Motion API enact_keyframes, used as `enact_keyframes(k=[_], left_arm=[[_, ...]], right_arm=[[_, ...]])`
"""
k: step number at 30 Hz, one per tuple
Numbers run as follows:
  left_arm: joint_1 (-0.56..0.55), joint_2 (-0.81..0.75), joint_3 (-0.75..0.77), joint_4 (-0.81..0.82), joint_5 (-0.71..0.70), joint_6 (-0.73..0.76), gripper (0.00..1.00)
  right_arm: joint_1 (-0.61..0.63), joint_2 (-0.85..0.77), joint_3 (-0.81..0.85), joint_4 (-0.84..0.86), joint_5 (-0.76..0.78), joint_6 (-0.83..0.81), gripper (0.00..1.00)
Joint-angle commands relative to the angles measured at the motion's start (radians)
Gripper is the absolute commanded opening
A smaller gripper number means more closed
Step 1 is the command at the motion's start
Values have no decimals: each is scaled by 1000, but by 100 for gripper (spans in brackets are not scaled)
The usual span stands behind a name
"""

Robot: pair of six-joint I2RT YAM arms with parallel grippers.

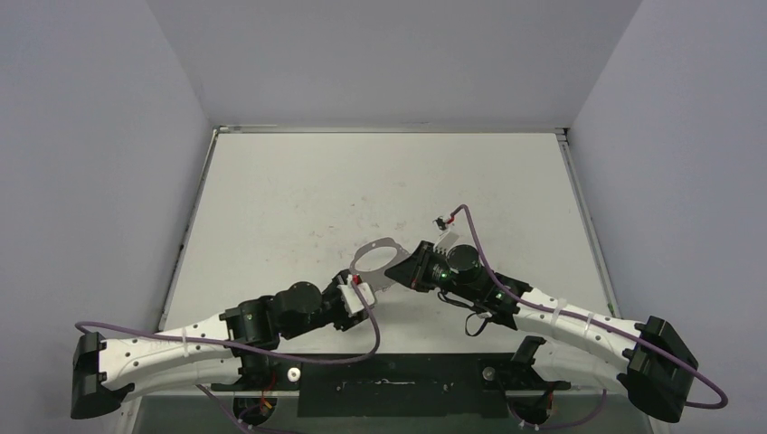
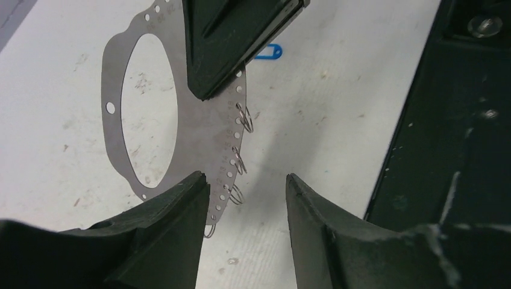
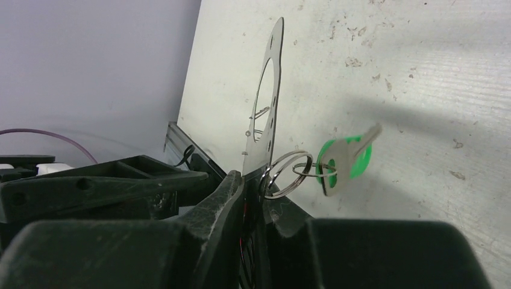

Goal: Put the keys on the keyring

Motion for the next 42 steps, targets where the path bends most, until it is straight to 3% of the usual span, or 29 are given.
enact_keyframes(k=[1, 8, 18, 26, 42], left_arm=[[3, -40, 44, 47, 77, -182, 48], [16, -63, -20, 208, 77, -315, 47], [15, 15, -82, 392, 50, -125, 47], [12, 130, -82, 480, 14, -56, 48], [9, 257, -67, 489, -42, 35, 22]], right_arm=[[-2, -11, 41, 16, 2, -32, 0], [-2, -4, 70, -45, 27, 23, 0], [0, 4, 90, -80, 38, 63, 0], [2, 14, 95, -87, 40, 65, 0], [4, 15, 97, -88, 39, 72, 0]])
